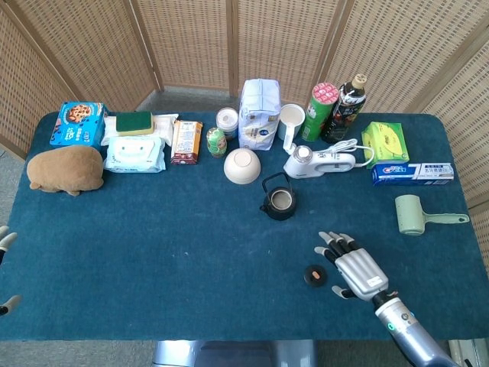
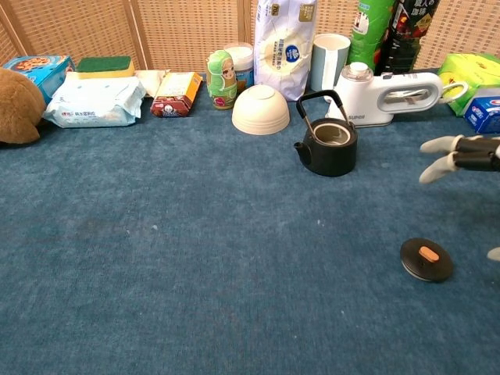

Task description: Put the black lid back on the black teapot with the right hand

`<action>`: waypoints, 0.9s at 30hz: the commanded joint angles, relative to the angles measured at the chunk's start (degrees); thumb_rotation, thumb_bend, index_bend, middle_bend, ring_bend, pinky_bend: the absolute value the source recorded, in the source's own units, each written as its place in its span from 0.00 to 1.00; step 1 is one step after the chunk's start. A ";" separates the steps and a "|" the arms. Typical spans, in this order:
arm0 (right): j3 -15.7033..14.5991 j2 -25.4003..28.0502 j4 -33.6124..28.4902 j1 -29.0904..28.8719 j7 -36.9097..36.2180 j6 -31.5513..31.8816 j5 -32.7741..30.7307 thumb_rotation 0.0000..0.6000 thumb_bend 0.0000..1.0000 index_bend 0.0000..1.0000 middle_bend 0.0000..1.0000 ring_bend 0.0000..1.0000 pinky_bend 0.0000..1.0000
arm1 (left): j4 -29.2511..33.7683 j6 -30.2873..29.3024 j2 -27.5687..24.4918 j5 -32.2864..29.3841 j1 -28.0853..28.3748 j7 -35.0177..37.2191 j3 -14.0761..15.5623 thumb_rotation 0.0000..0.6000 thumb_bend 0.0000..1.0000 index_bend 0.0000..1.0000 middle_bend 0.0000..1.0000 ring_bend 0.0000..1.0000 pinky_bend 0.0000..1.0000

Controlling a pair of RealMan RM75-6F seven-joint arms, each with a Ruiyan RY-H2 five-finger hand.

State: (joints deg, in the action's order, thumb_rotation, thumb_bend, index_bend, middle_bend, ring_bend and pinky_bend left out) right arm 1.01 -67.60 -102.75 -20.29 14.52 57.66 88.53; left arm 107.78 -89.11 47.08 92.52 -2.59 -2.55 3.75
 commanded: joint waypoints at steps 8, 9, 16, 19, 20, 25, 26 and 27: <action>-0.23 -2.82 0.56 -3.14 1.70 -5.15 -3.89 1.00 0.26 0.24 0.01 0.00 0.00 | 0.24 0.36 0.05 -0.10 0.08 -0.26 0.10 1.00 0.12 0.00 0.00 0.00 0.04; -0.17 -2.96 0.61 -3.40 1.93 -5.55 -4.39 1.00 0.26 0.24 0.01 0.00 0.00 | 0.24 0.33 0.03 -0.09 0.07 -0.20 0.09 1.00 0.12 0.00 0.00 0.00 0.04; 0.24 -3.28 0.40 -5.15 4.27 -8.11 -8.73 1.00 0.26 0.23 0.00 0.00 0.00 | 0.10 0.24 -0.19 -0.19 0.06 0.40 0.04 1.00 0.12 0.00 0.00 0.00 0.04; 0.32 -3.38 0.03 -5.90 5.72 -9.13 -10.94 1.00 0.25 0.22 0.00 0.00 0.00 | 0.07 0.31 -0.22 -0.16 0.10 0.49 0.06 1.00 0.12 0.00 0.00 0.00 0.04; 0.37 -3.47 -0.02 -6.12 6.08 -9.35 -11.55 1.00 0.25 0.21 0.00 0.00 0.00 | 0.07 0.32 -0.23 -0.13 0.10 0.46 0.06 1.00 0.12 0.00 0.00 0.00 0.04; 0.56 -4.09 0.31 -6.96 7.81 -9.58 -14.06 1.00 0.25 0.21 0.00 0.00 0.00 | 0.10 0.16 -0.28 -0.02 0.01 0.55 0.12 1.00 0.12 0.00 0.00 0.00 0.04; 0.49 -4.17 0.46 -7.04 8.25 -9.38 -14.41 1.00 0.25 0.21 0.00 0.00 0.00 | 0.08 0.09 -0.29 0.00 -0.03 0.61 0.13 1.00 0.12 0.00 0.00 0.00 0.04; 0.40 -4.16 0.59 -7.04 8.57 -9.17 -14.57 1.00 0.25 0.21 0.00 0.00 0.00 | 0.07 0.05 -0.29 0.02 -0.05 0.65 0.13 1.00 0.12 0.00 0.00 0.00 0.04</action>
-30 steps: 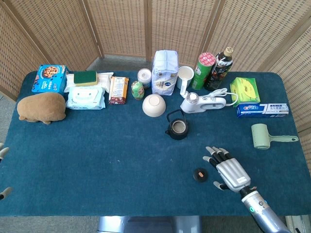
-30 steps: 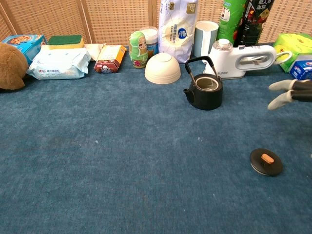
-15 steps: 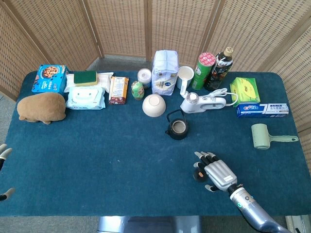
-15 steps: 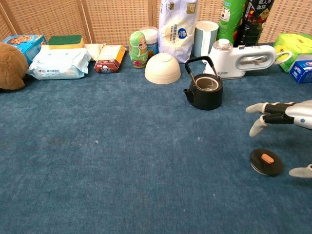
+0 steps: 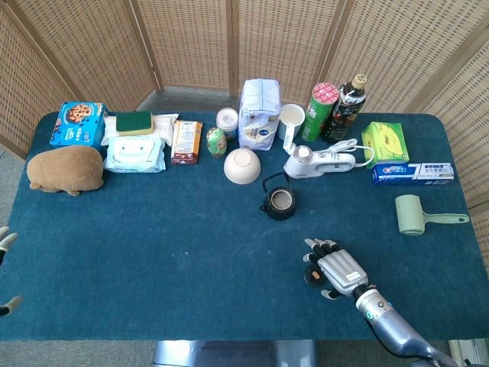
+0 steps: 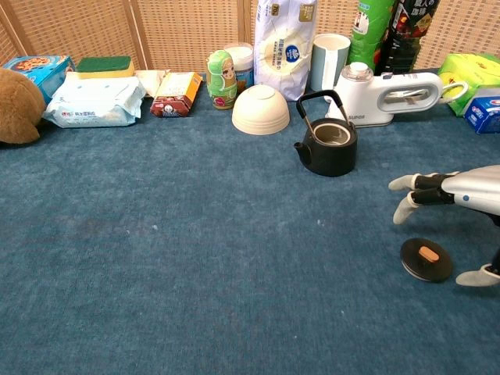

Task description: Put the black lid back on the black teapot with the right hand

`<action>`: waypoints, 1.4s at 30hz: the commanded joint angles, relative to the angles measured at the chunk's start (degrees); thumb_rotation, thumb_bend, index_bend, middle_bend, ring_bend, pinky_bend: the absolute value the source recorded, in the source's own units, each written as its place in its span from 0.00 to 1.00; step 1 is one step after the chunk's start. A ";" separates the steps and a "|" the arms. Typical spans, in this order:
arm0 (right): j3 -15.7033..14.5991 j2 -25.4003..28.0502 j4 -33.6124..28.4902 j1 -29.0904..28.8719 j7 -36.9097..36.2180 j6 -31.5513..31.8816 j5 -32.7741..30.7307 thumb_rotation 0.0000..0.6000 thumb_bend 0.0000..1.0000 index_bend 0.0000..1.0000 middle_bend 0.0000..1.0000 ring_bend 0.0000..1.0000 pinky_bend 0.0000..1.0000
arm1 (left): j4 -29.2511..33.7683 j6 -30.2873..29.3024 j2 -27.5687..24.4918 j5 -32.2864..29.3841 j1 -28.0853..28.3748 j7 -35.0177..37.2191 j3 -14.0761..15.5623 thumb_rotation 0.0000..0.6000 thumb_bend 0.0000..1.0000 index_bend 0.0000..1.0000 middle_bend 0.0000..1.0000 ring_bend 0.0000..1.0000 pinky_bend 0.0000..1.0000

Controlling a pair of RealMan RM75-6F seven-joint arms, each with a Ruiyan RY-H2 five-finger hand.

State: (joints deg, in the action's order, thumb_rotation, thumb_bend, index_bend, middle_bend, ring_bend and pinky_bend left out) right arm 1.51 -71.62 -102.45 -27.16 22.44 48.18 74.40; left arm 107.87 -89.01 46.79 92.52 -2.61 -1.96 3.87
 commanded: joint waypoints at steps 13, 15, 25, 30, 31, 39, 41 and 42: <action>-1.54 -1.34 2.53 -0.30 1.13 2.22 0.41 1.00 0.25 0.21 0.01 0.00 0.00 | 0.08 0.03 0.32 0.09 -0.03 -0.63 0.02 1.00 0.12 0.00 0.00 0.00 0.04; -1.73 -1.54 2.78 -0.38 1.19 2.38 0.57 1.00 0.25 0.22 0.01 0.00 0.00 | 0.10 0.15 0.35 -0.03 0.02 -0.70 -0.01 1.00 0.12 0.00 0.00 0.00 0.04; -2.62 -2.03 3.65 -0.46 0.39 2.92 1.38 1.00 0.25 0.23 0.01 0.00 0.00 | 0.12 0.15 0.26 -0.01 0.01 -0.48 0.02 1.00 0.12 0.00 0.00 0.00 0.04; -2.86 -2.41 4.45 -0.49 -0.70 3.31 2.08 1.00 0.25 0.24 0.01 0.00 0.00 | 0.14 0.23 0.29 0.13 0.02 -0.57 0.10 1.00 0.12 0.00 0.00 0.00 0.04; -2.89 -2.50 4.61 -0.52 -0.84 3.31 2.10 1.00 0.25 0.24 0.01 0.00 0.00 | 0.15 0.23 0.30 0.12 0.02 -0.58 0.10 1.00 0.12 0.00 0.00 0.00 0.04; -3.08 -3.51 5.56 -0.84 -0.90 3.41 2.19 1.00 0.25 0.24 0.01 0.00 0.00 | 0.24 0.49 0.38 -0.07 0.11 -0.87 0.07 1.00 0.12 0.00 0.00 0.00 0.04; -3.13 -3.87 5.85 -0.91 -0.69 3.47 2.12 1.00 0.25 0.24 0.01 0.00 0.00 | 0.28 0.53 0.38 -0.10 0.12 -0.88 0.08 1.00 0.12 0.00 0.00 0.00 0.04; -3.17 -4.00 5.95 -0.92 -0.65 3.48 2.07 1.00 0.25 0.24 0.01 0.00 0.00 | 0.28 0.48 0.37 -0.10 0.10 -0.88 0.07 1.00 0.12 0.00 0.00 0.00 0.04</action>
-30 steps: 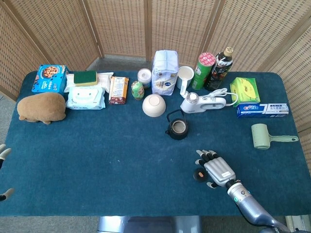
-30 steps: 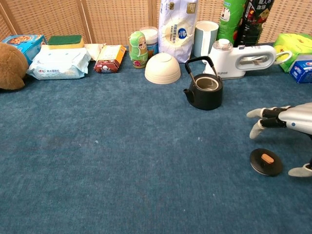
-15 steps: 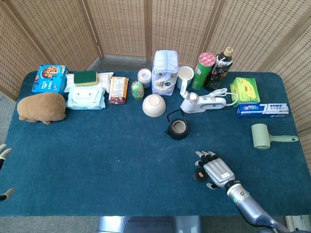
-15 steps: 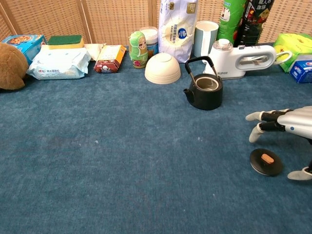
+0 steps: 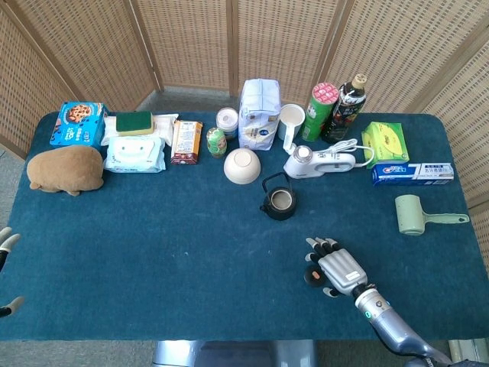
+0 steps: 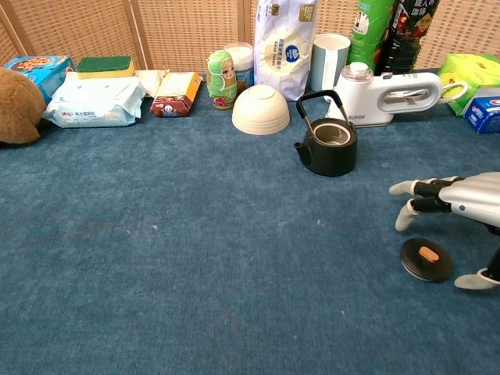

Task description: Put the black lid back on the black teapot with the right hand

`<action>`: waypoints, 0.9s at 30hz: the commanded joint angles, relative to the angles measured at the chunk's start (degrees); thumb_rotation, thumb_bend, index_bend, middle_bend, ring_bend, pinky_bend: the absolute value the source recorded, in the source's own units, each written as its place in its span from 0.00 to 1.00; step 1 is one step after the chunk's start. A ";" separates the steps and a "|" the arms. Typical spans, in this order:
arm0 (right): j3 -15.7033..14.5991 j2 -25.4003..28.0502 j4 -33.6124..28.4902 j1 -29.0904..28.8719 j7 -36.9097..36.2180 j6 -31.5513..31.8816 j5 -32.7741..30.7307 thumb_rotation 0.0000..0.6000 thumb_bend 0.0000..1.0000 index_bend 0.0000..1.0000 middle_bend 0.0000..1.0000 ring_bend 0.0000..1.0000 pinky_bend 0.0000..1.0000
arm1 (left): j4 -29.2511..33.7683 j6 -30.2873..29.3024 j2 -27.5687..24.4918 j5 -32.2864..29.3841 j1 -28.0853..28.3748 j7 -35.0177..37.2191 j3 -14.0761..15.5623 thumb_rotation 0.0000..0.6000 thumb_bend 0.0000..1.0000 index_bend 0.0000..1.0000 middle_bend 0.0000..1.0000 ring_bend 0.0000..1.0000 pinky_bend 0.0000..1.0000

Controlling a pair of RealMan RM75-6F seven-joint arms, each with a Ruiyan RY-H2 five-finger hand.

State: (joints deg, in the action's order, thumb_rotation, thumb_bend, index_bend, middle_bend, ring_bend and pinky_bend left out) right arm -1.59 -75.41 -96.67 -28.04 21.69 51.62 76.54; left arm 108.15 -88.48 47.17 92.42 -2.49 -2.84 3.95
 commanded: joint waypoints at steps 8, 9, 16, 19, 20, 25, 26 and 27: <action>-0.33 -1.04 1.13 -0.08 -0.34 0.16 -0.32 1.00 0.25 0.26 0.02 0.00 0.00 | -0.05 -0.07 -0.07 -0.05 -0.03 0.23 -0.02 1.00 0.12 0.00 0.00 0.00 0.04; -0.34 -1.10 1.20 -0.10 -0.46 0.18 -0.30 1.00 0.25 0.26 0.02 0.00 0.00 | -0.05 -0.02 -0.07 -0.04 -0.02 0.25 0.01 1.00 0.12 0.00 0.00 0.00 0.04; -0.38 -1.63 2.05 -0.20 -1.09 0.38 -0.16 1.00 0.26 0.29 0.02 0.00 0.00 | 0.00 0.02 -0.08 -0.08 0.00 0.29 0.01 1.00 0.12 0.00 0.00 0.00 0.04; -0.41 -1.92 2.38 -0.22 -1.27 0.46 -0.11 1.00 0.26 0.31 0.03 0.00 0.00 | -0.03 0.03 -0.11 -0.06 0.00 0.41 0.02 1.00 0.12 0.00 0.00 0.00 0.04; -0.43 -2.06 2.54 -0.24 -1.32 0.53 0.00 1.00 0.26 0.32 0.03 0.00 0.00 | -0.03 0.05 -0.13 -0.03 0.00 0.46 0.05 1.00 0.12 0.00 0.00 0.00 0.04; -0.52 -2.65 3.04 -0.23 -1.56 0.93 0.49 1.00 0.26 0.34 0.03 0.01 0.00 | -0.04 -0.01 -0.19 -0.02 -0.03 0.63 0.06 1.00 0.12 0.00 0.00 0.00 0.04; -0.53 -2.74 3.15 -0.21 -1.64 1.03 0.59 1.00 0.26 0.35 0.03 0.01 0.00 | -0.04 -0.01 -0.20 -0.01 -0.02 0.66 0.06 1.00 0.12 0.00 0.00 0.00 0.04; -0.54 -2.87 3.29 -0.16 -1.86 1.17 0.69 1.00 0.26 0.35 0.03 0.01 0.00 | -0.05 -0.02 -0.19 -0.03 -0.03 0.66 0.06 1.00 0.12 0.00 0.00 0.00 0.04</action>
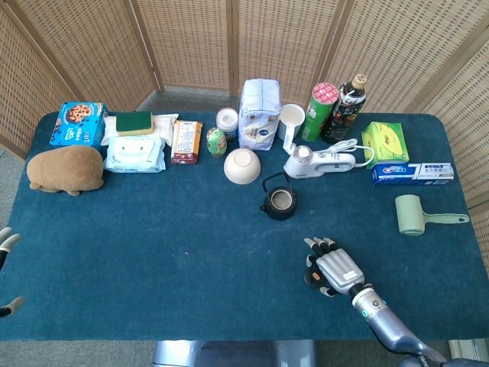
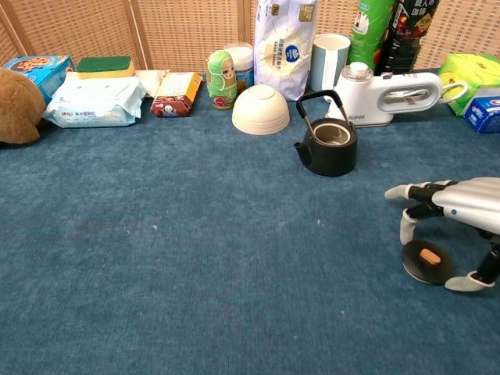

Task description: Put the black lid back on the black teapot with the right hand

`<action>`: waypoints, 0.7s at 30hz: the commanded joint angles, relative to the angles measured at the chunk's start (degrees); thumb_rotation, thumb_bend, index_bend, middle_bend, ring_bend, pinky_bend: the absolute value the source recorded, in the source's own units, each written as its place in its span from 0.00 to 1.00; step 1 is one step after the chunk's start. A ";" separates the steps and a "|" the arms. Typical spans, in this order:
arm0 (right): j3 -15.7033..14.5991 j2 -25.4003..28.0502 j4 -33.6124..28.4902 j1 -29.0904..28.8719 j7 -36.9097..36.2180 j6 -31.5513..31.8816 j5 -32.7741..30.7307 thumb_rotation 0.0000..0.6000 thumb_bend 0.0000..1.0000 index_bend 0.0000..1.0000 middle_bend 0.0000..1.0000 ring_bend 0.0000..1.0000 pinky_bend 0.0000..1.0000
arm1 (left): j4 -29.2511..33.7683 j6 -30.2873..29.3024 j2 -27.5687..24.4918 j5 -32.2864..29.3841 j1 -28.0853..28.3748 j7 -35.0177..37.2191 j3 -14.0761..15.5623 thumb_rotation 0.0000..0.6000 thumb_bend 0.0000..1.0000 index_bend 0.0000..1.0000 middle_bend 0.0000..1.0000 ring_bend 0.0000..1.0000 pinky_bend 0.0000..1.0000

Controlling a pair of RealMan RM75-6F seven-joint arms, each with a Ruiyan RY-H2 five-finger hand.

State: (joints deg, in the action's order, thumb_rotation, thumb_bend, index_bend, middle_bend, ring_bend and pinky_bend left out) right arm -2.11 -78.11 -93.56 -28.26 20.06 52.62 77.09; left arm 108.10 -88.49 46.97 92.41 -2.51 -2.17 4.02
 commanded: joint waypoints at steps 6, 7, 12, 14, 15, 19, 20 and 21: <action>-0.14 -0.59 0.93 0.16 -0.95 0.58 0.65 1.00 0.27 0.37 0.04 0.01 0.00 | 0.03 0.10 0.01 0.04 0.03 -0.14 0.05 1.00 0.12 0.00 0.00 0.00 0.04; -0.15 -0.66 1.01 0.19 -1.15 0.66 0.73 1.00 0.26 0.37 0.04 0.01 0.00 | 0.03 0.09 0.02 0.03 0.02 -0.14 0.05 1.00 0.12 0.00 0.00 0.00 0.04; -0.17 -0.45 0.60 0.28 -1.80 1.09 1.18 1.00 0.27 0.37 0.04 0.01 0.00 | 0.06 0.15 0.02 -0.13 0.03 -0.16 0.01 1.00 0.12 0.00 0.00 0.00 0.04; -0.09 -0.06 -0.10 0.30 -2.13 1.43 1.50 1.00 0.27 0.37 0.04 0.01 0.00 | 0.09 0.26 0.04 -0.19 0.06 -0.24 0.02 1.00 0.12 0.00 0.00 0.00 0.04; -0.05 0.14 -0.39 0.29 -2.18 1.54 1.61 1.00 0.27 0.37 0.04 0.01 0.00 | 0.10 0.31 0.04 -0.20 0.08 -0.27 0.03 1.00 0.12 0.00 0.00 0.00 0.04; 0.42 1.08 -1.79 0.12 -2.31 1.89 1.55 1.00 0.27 0.37 0.04 0.01 0.00 | 0.19 0.32 -0.01 -0.23 0.07 -0.27 0.04 1.00 0.12 0.00 0.00 0.00 0.04; 0.53 1.28 -2.08 0.06 -2.27 1.92 1.47 1.00 0.27 0.37 0.04 0.01 0.00 | 0.19 0.31 -0.02 -0.26 0.06 -0.25 0.03 1.00 0.12 0.00 0.00 0.00 0.04; 0.79 1.60 -2.57 -0.05 -2.18 2.02 1.34 1.00 0.27 0.37 0.04 0.01 0.00 | 0.20 0.31 -0.05 -0.30 0.05 -0.21 0.04 1.00 0.12 0.00 0.00 0.00 0.04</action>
State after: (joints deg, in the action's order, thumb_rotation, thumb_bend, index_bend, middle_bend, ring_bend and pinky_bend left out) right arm -1.57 -76.81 -95.76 -28.19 17.82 54.52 78.56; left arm 108.30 -88.19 46.93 92.11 -2.46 -2.39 4.06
